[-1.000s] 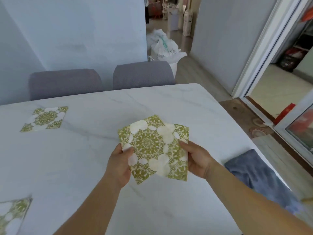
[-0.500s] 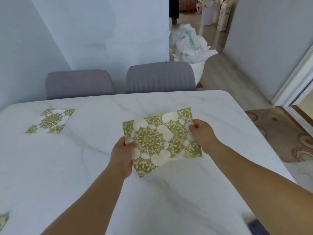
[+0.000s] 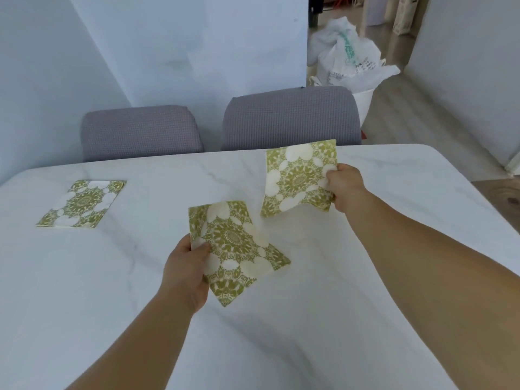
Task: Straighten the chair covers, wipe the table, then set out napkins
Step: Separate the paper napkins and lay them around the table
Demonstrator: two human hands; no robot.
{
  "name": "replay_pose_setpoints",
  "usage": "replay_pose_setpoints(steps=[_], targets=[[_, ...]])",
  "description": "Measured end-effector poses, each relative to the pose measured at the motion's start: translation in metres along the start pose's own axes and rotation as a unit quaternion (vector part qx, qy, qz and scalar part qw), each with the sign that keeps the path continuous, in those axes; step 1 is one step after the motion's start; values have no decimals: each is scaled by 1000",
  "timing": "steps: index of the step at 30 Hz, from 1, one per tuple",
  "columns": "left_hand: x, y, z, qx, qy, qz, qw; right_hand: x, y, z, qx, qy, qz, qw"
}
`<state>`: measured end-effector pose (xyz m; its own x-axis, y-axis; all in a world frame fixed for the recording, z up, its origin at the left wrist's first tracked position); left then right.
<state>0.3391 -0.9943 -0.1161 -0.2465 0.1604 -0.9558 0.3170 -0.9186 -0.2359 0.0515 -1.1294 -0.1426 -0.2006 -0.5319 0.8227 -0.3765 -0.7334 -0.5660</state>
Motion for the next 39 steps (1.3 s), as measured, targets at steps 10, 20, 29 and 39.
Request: replay_pose_setpoints(steps=[10, 20, 29, 39], targets=[[12, 10, 5, 30, -33, -22, 999, 10, 12, 11, -45, -205, -107, 972], [20, 16, 7, 45, -49, -25, 997, 10, 22, 18, -13, -282, -89, 955], [25, 16, 16, 61, -57, -25, 996, 8, 27, 21, -106, -453, -217, 858], [7, 3, 29, 83, -58, -12, 995, -6, -20, -4, -155, -406, -268, 860]])
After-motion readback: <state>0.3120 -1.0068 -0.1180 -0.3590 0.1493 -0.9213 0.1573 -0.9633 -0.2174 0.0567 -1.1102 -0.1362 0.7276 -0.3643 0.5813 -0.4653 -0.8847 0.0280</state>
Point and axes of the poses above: each hand's wrist, its own y-axis towards the middle knuckle, its own z-axis out of the palm, x = y × z, the point moved 5 cm from there along y, towards the middle knuckle, and after that the axes turned 15 degrees about z, right-handed, at the moved point
